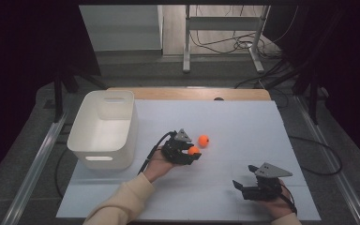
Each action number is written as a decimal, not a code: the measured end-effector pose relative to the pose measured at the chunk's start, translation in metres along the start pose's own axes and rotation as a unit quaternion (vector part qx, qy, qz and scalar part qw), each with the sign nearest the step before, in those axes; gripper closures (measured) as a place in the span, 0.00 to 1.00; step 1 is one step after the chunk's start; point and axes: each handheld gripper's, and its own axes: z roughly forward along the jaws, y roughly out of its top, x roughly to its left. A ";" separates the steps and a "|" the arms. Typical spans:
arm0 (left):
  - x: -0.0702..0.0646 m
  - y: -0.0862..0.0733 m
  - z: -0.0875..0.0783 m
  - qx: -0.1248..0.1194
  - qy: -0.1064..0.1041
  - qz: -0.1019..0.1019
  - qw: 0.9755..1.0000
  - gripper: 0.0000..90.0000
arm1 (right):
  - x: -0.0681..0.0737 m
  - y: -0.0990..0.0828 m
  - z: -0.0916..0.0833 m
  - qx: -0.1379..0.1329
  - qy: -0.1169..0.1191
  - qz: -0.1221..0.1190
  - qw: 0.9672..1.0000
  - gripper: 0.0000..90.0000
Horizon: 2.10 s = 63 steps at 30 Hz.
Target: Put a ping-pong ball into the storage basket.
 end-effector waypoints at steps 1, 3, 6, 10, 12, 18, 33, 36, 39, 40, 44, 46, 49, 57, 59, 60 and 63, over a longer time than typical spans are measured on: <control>0.000 0.000 0.000 -0.001 0.000 0.000 1.000 0.56 | 0.000 0.000 0.000 0.000 0.000 0.000 1.000 0.17; 0.000 0.000 -0.001 -0.003 0.000 0.000 1.000 0.56 | 0.000 0.000 0.000 0.000 0.000 0.000 1.000 0.17; -0.001 0.001 -0.002 -0.005 0.001 0.000 1.000 0.56 | 0.000 0.000 0.000 0.000 -0.001 0.001 1.000 0.17; -0.001 0.001 -0.003 -0.006 -0.001 0.003 1.000 0.56 | 0.000 0.000 0.000 0.001 -0.001 0.001 1.000 0.17; -0.001 0.001 -0.003 -0.006 -0.002 0.003 1.000 0.56 | 0.000 0.000 0.000 0.001 -0.002 0.001 1.000 0.17; -0.001 0.001 -0.003 -0.008 -0.002 0.002 1.000 0.56 | 0.000 0.000 0.000 0.001 -0.001 0.001 1.000 0.17; -0.001 0.001 -0.003 -0.006 -0.002 0.003 1.000 0.56 | 0.000 0.000 0.000 0.004 0.000 -0.003 1.000 0.17; -0.001 0.001 -0.005 -0.009 0.000 0.002 1.000 0.56 | 0.000 0.000 0.000 0.005 0.001 -0.004 1.000 0.17; 0.001 0.001 -0.007 -0.013 0.001 0.000 1.000 0.56 | 0.000 0.000 0.000 0.005 0.000 -0.004 1.000 0.17; 0.002 0.001 -0.008 -0.012 0.002 0.001 1.000 0.56 | 0.000 0.000 0.000 0.005 0.000 -0.004 1.000 0.17; 0.002 0.002 -0.009 -0.013 0.003 0.001 1.000 0.56 | 0.001 0.000 0.001 0.006 0.000 -0.005 1.000 0.17; 0.002 0.002 -0.010 -0.014 0.004 0.001 1.000 0.56 | 0.001 0.000 0.001 0.006 0.000 -0.005 1.000 0.17; 0.003 0.002 -0.011 -0.015 0.005 0.002 1.000 0.56 | 0.001 0.000 0.000 0.006 -0.001 -0.005 1.000 0.17; 0.003 0.002 -0.011 -0.019 0.006 -0.001 1.000 0.56 | 0.000 0.000 0.000 0.005 -0.001 -0.006 1.000 0.17; 0.003 0.002 -0.012 -0.020 0.008 -0.001 1.000 0.56 | 0.000 0.000 0.000 0.006 -0.001 -0.006 1.000 0.17; 0.003 0.002 -0.012 -0.020 0.008 -0.003 1.000 0.56 | 0.000 0.000 0.001 0.006 -0.002 -0.006 1.000 0.17; 0.004 0.002 -0.014 -0.024 0.009 -0.002 1.000 0.56 | 0.001 0.000 0.001 0.006 -0.003 -0.007 1.000 0.17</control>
